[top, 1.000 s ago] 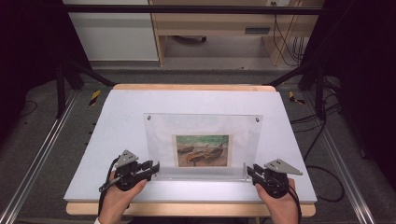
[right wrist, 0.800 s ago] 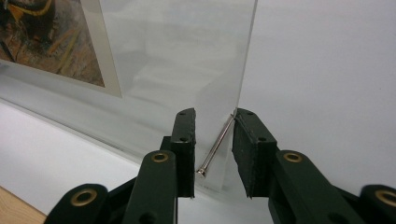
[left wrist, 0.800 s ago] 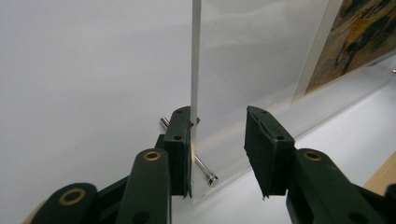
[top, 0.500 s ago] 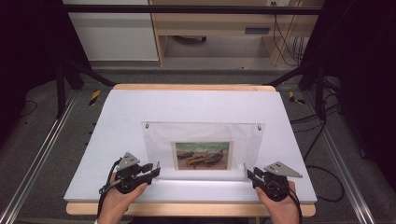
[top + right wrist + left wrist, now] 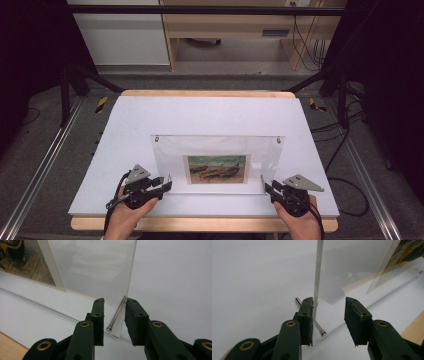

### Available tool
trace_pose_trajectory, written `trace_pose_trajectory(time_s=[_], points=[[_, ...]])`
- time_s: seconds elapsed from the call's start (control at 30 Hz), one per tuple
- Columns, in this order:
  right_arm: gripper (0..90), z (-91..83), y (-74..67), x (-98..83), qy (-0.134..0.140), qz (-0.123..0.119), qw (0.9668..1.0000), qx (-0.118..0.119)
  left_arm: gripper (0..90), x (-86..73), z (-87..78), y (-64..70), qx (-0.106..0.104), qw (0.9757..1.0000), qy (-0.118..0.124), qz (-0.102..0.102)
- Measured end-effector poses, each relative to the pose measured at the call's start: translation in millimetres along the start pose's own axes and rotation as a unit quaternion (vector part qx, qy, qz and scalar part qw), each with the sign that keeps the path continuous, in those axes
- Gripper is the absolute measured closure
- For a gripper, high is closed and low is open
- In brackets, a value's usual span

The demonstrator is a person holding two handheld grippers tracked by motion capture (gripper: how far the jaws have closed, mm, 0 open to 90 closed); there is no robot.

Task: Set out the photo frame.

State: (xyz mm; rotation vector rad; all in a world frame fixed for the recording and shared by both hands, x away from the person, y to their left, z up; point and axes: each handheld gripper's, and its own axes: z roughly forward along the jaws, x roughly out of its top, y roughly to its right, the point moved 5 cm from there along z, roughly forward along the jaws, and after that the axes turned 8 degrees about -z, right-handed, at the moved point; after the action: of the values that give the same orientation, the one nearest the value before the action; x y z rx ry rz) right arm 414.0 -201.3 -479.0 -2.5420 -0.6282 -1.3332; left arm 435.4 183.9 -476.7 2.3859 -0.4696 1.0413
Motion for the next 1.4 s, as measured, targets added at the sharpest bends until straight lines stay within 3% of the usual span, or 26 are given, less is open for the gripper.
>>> trace_pose_trajectory(time_s=[0.8,0.9,0.97,1.07,1.2,1.4], points=[[68.1,0.6,-0.8,0.2,0.001,-0.009,1.0000,-0.001,55.4,-0.5,3.0,-1.3,0.001,1.0000,0.005,0.005],[63.0,1.1,-1.7,0.6,0.004,-0.005,0.9999,0.009,47.9,-0.7,3.8,-2.0,0.000,1.0000,0.003,0.005],[53.7,1.5,-2.7,1.6,0.006,-0.008,0.9999,0.010,41.3,-0.5,3.5,-2.6,0.004,1.0000,0.003,0.006],[37.9,1.8,-4.1,4.1,0.007,-0.019,0.9998,-0.004,32.8,1.3,1.8,-2.4,0.011,0.9998,0.007,0.013],[24.8,1.2,-3.5,4.4,0.008,-0.044,0.9987,-0.024,22.6,2.1,1.5,1.8,0.007,0.9997,0.007,0.022],[15.3,-6.3,3.3,2.9,0.014,-0.056,0.9975,-0.042,12.4,-0.1,-2.7,6.9,-0.002,0.9990,0.008,0.044]])
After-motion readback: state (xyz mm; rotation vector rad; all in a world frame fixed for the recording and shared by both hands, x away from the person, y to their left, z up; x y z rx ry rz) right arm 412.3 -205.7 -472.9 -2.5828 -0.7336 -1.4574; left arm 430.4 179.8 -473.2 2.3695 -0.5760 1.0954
